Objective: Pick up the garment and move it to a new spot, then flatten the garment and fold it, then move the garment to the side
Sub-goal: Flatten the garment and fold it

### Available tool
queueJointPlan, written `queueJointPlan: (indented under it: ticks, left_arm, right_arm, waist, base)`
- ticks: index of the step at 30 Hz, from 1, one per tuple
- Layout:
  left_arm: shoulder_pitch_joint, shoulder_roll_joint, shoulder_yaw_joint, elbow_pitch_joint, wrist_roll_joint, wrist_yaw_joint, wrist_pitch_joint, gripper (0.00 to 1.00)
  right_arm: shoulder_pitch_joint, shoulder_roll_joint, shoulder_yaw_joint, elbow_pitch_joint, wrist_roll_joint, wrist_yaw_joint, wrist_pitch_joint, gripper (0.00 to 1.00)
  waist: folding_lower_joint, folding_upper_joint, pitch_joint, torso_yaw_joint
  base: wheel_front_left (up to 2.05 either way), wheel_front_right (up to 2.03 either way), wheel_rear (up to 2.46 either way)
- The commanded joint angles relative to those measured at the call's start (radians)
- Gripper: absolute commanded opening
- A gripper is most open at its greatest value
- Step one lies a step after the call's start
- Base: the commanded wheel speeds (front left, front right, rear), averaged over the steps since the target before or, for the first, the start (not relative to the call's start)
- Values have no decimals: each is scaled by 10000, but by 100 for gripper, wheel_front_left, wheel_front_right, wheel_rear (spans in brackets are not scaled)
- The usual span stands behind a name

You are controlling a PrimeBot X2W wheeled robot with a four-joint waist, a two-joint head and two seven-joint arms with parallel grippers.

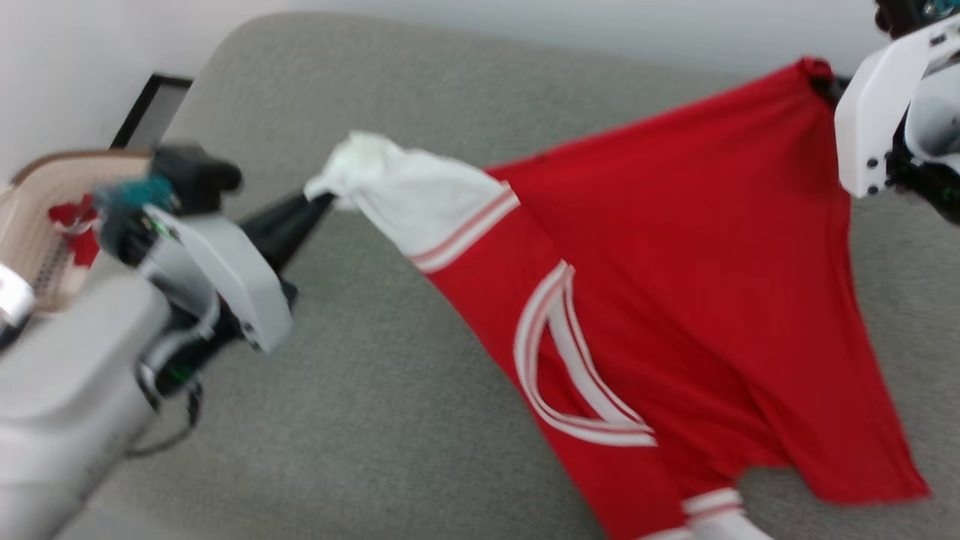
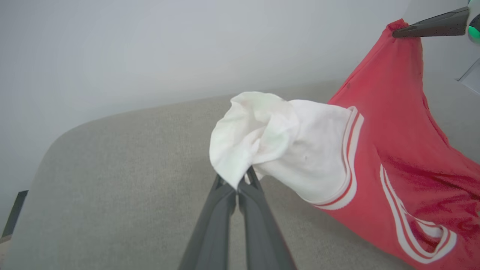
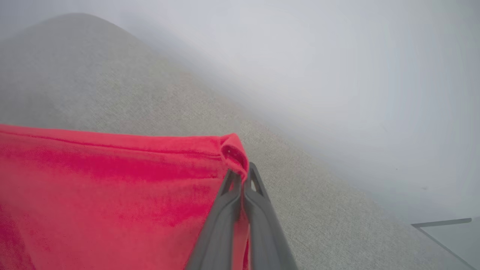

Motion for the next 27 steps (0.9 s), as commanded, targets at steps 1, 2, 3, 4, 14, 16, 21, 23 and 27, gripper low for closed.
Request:
queueJointPlan:
  ticks: [1, 2, 3, 4, 14, 16, 21, 23, 27]
  left_arm:
    - [-255, 184, 68, -57, -71, -12, 112, 0]
    - [-503, 307, 79, -128, -138, -11, 286, 0]
    - [-730, 382, 109, -188, -249, -11, 420, 0]
    - [-955, 486, 121, -205, -277, -11, 575, 0]
    - [-2904, 636, 138, 35, -725, -11, 1397, 0]
    - [-3262, 586, 69, 172, -722, -11, 1443, 0]
    - [-4148, 380, -35, 636, -680, -11, 1420, 0]
    - [-4361, 353, -93, 725, -566, -11, 1379, 0]
    - [-5076, 131, -203, 1148, -473, -11, 1133, 0]
  right_arm:
    - [-119, -45, -66, -73, 1, -19, -189, 0]
    - [-211, -70, -150, -137, -31, -19, -327, 0]
    - [-274, -83, -221, -202, -72, -19, -471, 0]
    - [-355, -97, -275, -263, -111, -19, -586, 0]
    - [-931, -164, -1176, -873, -749, -19, -1579, 0]
    - [-1007, -207, -1383, -935, -903, -19, -1690, 0]
    - [-1196, -200, -1986, -1114, -1317, -19, -1942, 0]
    - [-1232, -179, -2119, -1166, -1398, -19, -1971, 0]
    - [-1222, -74, -2574, -1372, -1834, -19, -2157, 0]
  waist:
    - [0, 0, -717, -714]
    - [0, 0, -808, -819]
    - [0, 0, -906, -917]
    - [0, 0, -999, -1013]
    - [0, 0, -1714, -1716]
    - [0, 0, -1801, -1784]
    - [0, 0, -1949, -1907]
    - [0, 0, -1963, -1928]
    - [0, 0, -1999, -2009]
  base:
    - [0, 0, 0]
    - [0, 0, 0]
    - [0, 0, 0]
    - [0, 0, 0]
    - [0, 0, 0]
    - [0, 0, 0]
    - [0, 0, 0]
    - [0, 0, 0]
    - [0, 0, 0]
